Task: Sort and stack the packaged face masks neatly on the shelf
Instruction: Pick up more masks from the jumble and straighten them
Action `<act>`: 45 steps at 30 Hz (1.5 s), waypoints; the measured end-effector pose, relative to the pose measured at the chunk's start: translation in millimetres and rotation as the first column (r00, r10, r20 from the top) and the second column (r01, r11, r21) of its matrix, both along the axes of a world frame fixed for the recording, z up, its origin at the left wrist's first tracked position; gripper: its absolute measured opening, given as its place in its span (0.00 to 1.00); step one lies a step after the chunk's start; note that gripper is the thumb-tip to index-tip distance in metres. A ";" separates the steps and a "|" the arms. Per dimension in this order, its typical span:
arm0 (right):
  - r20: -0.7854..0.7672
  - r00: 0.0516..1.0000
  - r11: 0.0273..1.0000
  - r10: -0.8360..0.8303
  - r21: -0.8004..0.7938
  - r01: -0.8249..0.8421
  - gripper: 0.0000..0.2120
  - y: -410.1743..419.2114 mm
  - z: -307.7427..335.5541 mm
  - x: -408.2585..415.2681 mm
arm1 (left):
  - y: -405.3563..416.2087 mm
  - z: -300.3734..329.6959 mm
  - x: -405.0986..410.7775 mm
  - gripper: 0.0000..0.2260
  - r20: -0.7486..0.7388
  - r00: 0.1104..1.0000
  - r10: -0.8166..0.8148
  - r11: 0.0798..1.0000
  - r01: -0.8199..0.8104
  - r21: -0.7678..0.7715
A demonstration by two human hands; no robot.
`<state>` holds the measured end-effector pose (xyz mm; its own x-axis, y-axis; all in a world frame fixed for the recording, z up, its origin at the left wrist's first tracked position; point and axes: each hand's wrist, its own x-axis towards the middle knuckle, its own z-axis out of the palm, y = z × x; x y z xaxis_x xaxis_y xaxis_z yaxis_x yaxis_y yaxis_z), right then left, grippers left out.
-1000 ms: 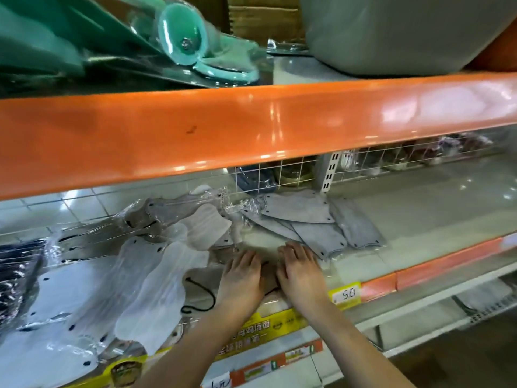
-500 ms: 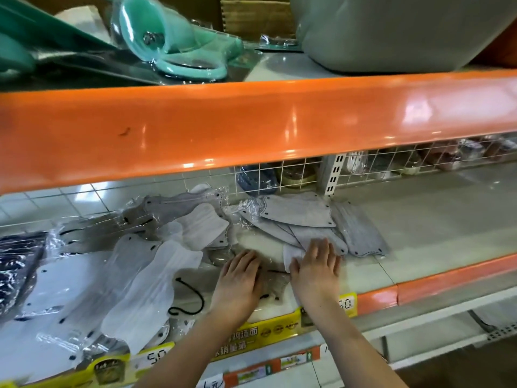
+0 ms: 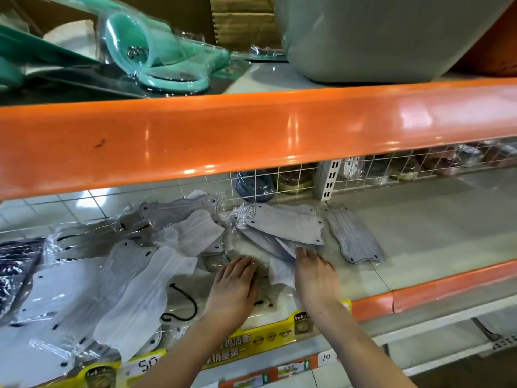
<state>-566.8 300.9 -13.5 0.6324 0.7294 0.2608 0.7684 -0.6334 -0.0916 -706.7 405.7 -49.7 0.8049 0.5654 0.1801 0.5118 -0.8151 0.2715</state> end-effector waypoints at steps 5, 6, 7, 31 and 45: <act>-0.366 0.924 0.991 0.114 0.102 -0.082 0.16 3.1 22.4 -4.0 | -2.8 12.7 2.7 0.26 0.064 0.998 0.011 0.997 -0.006 -0.073; -0.412 0.900 0.981 0.145 0.180 -0.076 0.15 5.0 26.8 -5.8 | -2.2 17.0 3.9 0.27 0.070 0.997 0.028 0.991 -0.018 -0.136; -0.452 0.873 0.965 0.181 0.252 -0.070 0.14 7.7 30.7 -7.7 | -1.8 21.8 5.9 0.26 0.088 0.995 0.046 0.981 -0.028 -0.193; -0.838 0.042 0.753 0.543 0.509 0.416 0.06 12.9 41.2 -31.2 | 34.2 89.7 -19.2 0.08 0.371 0.864 0.341 0.478 0.181 -0.860; -0.632 -0.315 0.563 0.708 0.235 0.792 0.10 34.2 19.5 -50.4 | 7.8 44.3 -30.2 0.26 0.096 0.994 -0.052 0.924 0.012 0.382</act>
